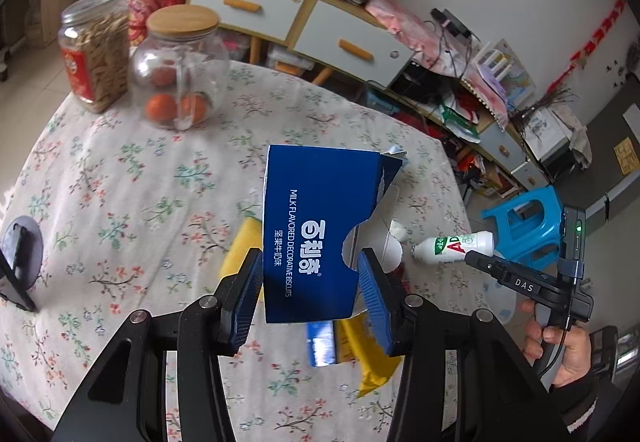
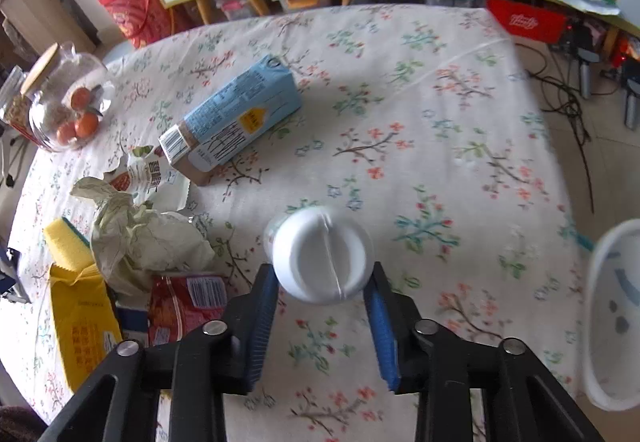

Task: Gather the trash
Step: 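Carry the box and bottle over the white bin and open both tools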

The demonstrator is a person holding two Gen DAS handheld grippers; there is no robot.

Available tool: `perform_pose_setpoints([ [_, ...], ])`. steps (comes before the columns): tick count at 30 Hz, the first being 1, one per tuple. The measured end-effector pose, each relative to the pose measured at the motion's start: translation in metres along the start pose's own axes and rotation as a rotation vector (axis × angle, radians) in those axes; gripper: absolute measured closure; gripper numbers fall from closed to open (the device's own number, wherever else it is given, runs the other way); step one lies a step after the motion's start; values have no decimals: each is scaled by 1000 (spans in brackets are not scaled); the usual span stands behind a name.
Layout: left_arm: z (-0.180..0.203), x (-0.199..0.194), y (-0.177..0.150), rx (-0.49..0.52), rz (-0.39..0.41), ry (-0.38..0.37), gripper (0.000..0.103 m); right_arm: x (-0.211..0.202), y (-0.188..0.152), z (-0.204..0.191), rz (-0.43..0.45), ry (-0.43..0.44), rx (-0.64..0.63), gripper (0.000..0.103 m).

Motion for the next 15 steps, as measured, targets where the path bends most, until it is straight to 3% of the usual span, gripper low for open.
perform_pose_setpoints([
  [15,95,32,-30,114,-64,-68,53,-35,-44,58,5,-15,89,70],
])
Point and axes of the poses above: each gripper's, at about its wrist camera, not at the fingertips, and x roughly the way its jaws point, z to its right, y to its top, the point moved 7 cm from there along x, roughly the way its jaws point, and after that the axes turned 1 degree about y, right-handed, at the moved point
